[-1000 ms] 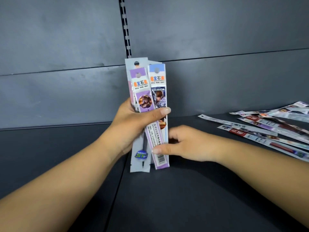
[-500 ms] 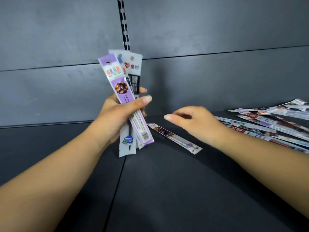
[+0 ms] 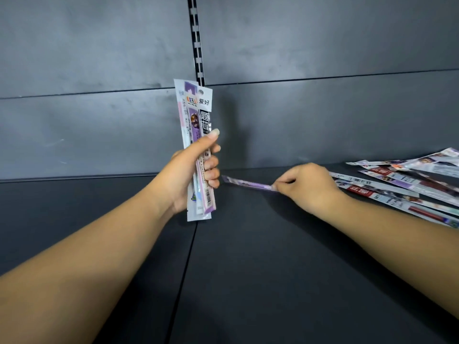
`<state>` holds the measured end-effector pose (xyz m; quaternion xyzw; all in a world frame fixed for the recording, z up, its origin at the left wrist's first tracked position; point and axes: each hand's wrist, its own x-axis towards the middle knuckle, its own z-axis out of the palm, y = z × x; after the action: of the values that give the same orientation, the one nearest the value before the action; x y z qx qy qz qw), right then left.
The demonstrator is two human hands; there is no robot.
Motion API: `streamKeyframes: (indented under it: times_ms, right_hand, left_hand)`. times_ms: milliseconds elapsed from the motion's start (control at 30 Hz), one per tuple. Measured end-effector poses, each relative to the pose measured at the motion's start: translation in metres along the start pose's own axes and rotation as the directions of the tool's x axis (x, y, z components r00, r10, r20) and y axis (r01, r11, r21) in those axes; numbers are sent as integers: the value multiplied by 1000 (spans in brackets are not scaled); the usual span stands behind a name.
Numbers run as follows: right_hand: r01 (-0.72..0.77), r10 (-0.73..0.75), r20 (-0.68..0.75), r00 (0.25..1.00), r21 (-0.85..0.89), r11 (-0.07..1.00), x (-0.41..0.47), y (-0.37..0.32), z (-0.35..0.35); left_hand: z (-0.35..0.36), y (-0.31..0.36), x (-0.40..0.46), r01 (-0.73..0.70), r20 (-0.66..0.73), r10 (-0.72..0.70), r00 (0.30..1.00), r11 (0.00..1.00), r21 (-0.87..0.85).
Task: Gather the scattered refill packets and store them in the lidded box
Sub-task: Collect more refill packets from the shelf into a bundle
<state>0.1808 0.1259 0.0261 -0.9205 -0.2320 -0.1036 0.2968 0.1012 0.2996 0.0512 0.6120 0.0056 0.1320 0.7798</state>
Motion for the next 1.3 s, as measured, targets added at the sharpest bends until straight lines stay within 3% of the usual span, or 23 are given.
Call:
streamKeyframes:
  times_ms: [100,167,233,300,467,600,667,767,900,967,1067,1133,1300]
  right_hand:
    - [19,17,-208,978,171,985,1,-3,-9]
    - [8,91,-217,972,416,909,-3,-9,-15]
    - [-22,162,-138,977,693,720,-11,-20,-19]
    - [-57,176,-45,983,843,536,-19,-31,-20]
    - [-238,45,235,971,926,293,-33,-48,-13]
    - [-263,-29,276,961,939,224,-35,-49,-5]
    - [-245,-22,258,966,938,247,-31,-46,-5]
    - [-222,39,225,974,894,389,-21,-36,-11]
    - [-199,39,222,974,769,607,-9,-12,-35]
    - [-155,36,204,978,605,781,-4,4,-47]
    - [-64,26,201,979,185,981,3,37,-68]
    - [-61,63,251,966,-18,998,6,65,-82]
    - [-167,242,414,878,-209,964,0,114,-103]
  left_hand:
    - [0,-2,1,25,-17,-25,1000,999,20]
    - [2,-6,2,26,-76,-22,997,998,59]
    - [4,-9,2,27,-138,-14,990,995,91]
    - [9,-10,0,2,-159,10,987,997,74]
    - [29,-8,-12,-99,57,102,993,994,-39]
    - [36,-9,-17,-88,119,91,989,996,-31]
    - [37,-7,-15,-167,50,171,984,984,-63]
    - [33,0,-13,-325,-56,323,945,945,-39]
    - [35,-6,-17,-341,26,341,940,928,149]
    - [41,-15,-18,-281,94,267,959,940,195]
    - [48,-25,-15,-182,97,167,981,968,174]
    - [53,-26,-11,-160,68,150,986,973,169]
    - [90,-31,-4,-146,70,133,989,960,237]
